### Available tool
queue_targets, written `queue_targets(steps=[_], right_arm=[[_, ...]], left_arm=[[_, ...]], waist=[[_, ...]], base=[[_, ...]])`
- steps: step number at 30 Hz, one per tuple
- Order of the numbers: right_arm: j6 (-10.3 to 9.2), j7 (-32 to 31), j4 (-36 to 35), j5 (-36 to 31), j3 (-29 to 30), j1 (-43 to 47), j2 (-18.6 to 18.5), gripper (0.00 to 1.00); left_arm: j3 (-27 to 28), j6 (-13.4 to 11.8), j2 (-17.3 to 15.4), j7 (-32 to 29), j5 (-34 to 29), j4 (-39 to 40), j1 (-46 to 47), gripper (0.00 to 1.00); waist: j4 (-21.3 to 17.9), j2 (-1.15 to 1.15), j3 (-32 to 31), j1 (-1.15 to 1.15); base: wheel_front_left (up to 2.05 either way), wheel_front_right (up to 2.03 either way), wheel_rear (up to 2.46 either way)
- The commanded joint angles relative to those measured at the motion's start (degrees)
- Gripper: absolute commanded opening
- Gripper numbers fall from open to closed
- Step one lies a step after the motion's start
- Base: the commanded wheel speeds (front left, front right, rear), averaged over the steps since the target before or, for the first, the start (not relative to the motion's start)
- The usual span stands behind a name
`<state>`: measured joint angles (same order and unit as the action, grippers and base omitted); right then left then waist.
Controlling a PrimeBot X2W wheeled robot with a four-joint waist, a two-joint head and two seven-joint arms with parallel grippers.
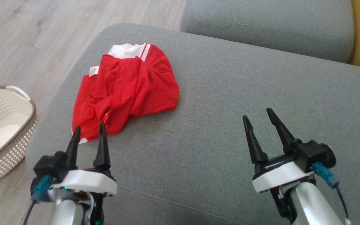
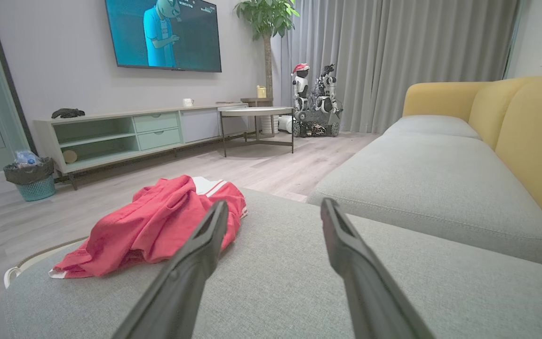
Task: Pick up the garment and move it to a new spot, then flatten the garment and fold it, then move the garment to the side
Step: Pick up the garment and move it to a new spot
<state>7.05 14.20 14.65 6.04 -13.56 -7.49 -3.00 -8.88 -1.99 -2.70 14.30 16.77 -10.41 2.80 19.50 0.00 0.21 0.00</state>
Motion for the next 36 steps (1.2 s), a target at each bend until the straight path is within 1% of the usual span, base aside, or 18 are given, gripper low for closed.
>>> queue_targets(steps=[1, 6, 9, 12, 18, 22, 25, 32, 36], right_arm=[[0.44, 0.44, -1.76, 0.31, -1.22, -1.82, 0.13, 1.00], [0.44, 0.49, -2.26, 0.25, -0.39, -2.20, 0.13, 1.00], [0.44, 0.40, -3.00, -0.31, 0.70, -2.76, 0.13, 1.00], [0.44, 0.18, -4.03, -1.06, 3.31, -3.14, 0.13, 1.00], [0.44, -0.81, -7.33, -2.70, 9.16, -4.23, 0.13, 1.00], [0.44, -1.53, -9.88, -3.52, 11.70, -5.23, 0.13, 1.00], [0.44, -2.09, -11.49, -4.06, 12.56, -6.04, 0.13, 1.00], [0.44, -2.75, -13.62, -4.38, 11.69, -7.35, 0.13, 1.00], [0.44, -2.74, -13.90, -4.09, 10.64, -7.61, 0.13, 1.00]], left_arm=[[2.20, -0.11, -0.18, 0.70, -0.37, 2.25, 2.30, 1.00], [3.91, 0.02, -0.18, 0.70, -0.59, 2.63, 3.28, 1.00], [5.52, 0.49, -0.18, 0.70, -0.71, 2.54, 4.88, 1.00], [6.92, 1.77, -0.41, 0.70, -0.63, 1.38, 7.26, 1.00], [8.14, 4.45, -2.94, 0.28, -0.28, -3.11, 14.57, 1.00], [8.82, 5.57, -5.31, -2.42, 0.88, -6.74, 20.68, 1.00], [9.20, 5.87, -6.68, -5.28, 1.73, -9.33, 25.14, 1.00], [8.75, 7.14, -10.55, -13.16, 3.07, -16.99, 33.63, 1.00], [8.61, 7.04, -12.28, -16.45, 3.12, -21.76, 36.59, 1.00]], waist=[[-0.34, 0.00, 0.26, 0.00], [-2.06, 0.00, 2.07, 0.00], [-3.46, 0.00, 4.28, 0.00], [-4.85, 0.00, 6.51, 0.00], [-7.68, 0.00, 11.76, 0.00], [-9.63, 0.00, 15.36, 0.00], [-10.92, 0.00, 17.56, 0.00], [-13.56, 0.00, 20.75, 0.00], [-14.66, 0.00, 21.63, 0.00]], base=[[0.00, 0.00, 0.00], [0.00, 0.00, 0.00], [0.00, 0.00, 0.00], [0.00, 0.00, 0.00], [0.00, 0.00, 0.00], [0.00, 0.00, 0.00], [0.00, 0.00, 0.00], [0.00, 0.00, 0.00], [0.00, 0.00, 0.00]])
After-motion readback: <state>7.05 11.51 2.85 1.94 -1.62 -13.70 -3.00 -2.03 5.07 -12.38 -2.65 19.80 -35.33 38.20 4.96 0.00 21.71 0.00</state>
